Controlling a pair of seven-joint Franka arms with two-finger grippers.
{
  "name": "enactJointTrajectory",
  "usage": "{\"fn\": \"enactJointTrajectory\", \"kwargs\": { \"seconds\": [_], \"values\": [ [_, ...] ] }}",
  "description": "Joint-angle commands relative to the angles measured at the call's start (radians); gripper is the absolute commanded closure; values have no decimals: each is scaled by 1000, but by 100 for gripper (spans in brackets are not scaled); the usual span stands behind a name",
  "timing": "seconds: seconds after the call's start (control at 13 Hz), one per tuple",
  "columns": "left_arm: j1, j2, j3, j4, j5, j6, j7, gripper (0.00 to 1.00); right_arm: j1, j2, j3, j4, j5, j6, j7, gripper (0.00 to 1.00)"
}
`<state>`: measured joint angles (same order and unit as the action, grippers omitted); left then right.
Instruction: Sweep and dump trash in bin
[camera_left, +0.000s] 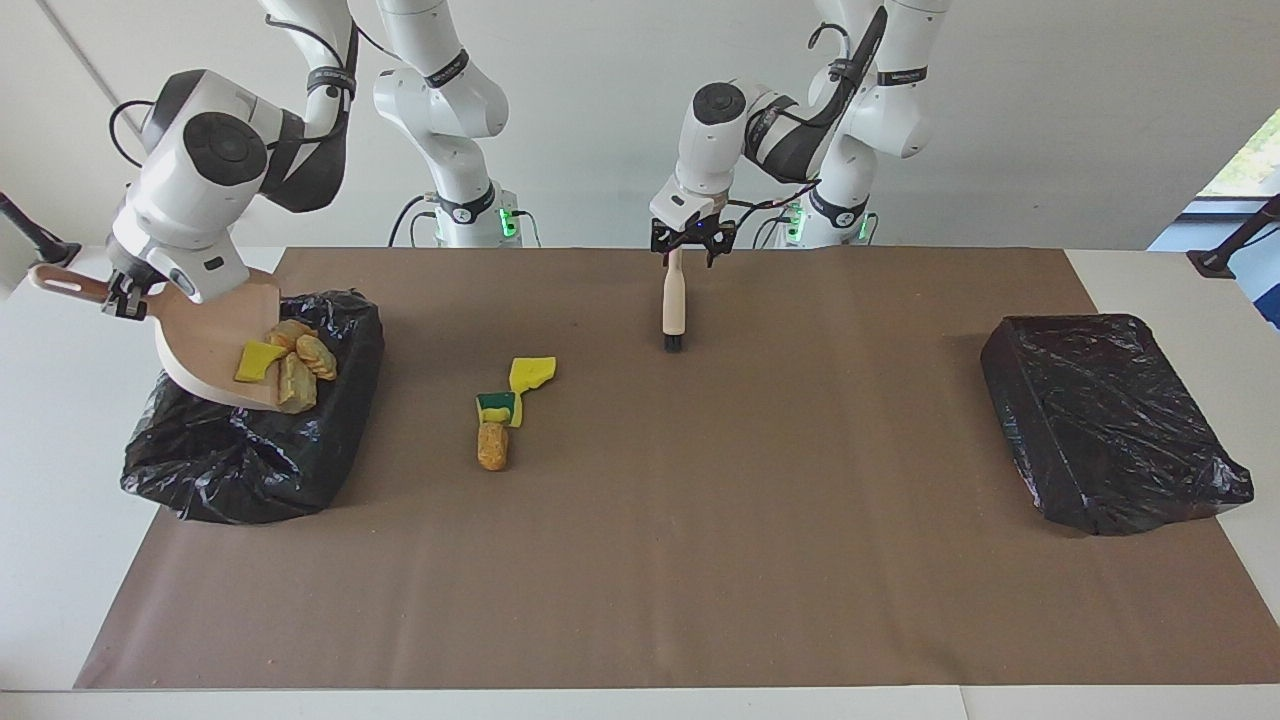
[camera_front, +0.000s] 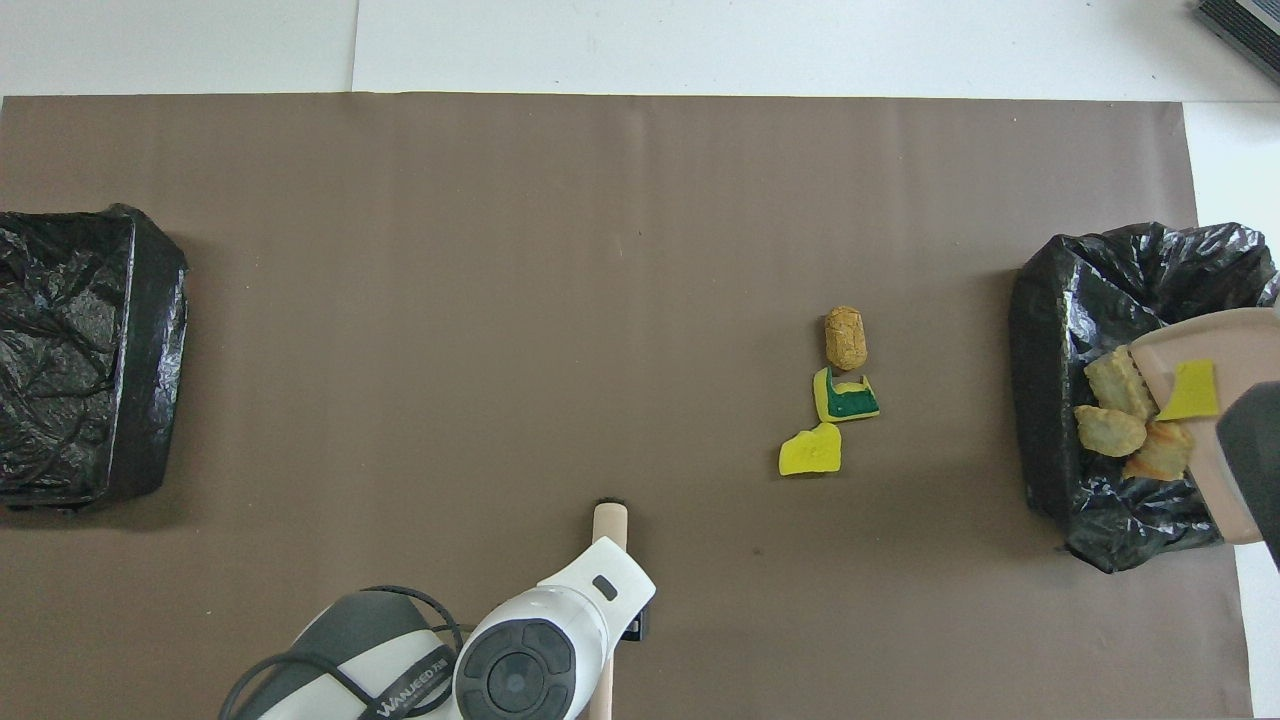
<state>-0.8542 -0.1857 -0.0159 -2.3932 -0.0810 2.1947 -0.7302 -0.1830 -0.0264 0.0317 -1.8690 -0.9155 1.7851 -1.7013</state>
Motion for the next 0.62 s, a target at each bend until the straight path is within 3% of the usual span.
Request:
{"fn": "enactJointTrajectory", "kwargs": {
  "seconds": [0.0, 0.31, 0.54],
  "values": [
    [133, 12, -6, 100, 81, -65, 148, 0, 19, -46, 5, -38, -71, -35, 95, 100],
    [374, 26, -6, 302, 95, -183, 475, 0, 40, -50, 4, -45, -141, -69, 164, 100],
    [501, 58, -6, 489, 99, -294, 612, 0, 86, -73, 7, -64, -253, -85, 247, 100]
  ]
}}
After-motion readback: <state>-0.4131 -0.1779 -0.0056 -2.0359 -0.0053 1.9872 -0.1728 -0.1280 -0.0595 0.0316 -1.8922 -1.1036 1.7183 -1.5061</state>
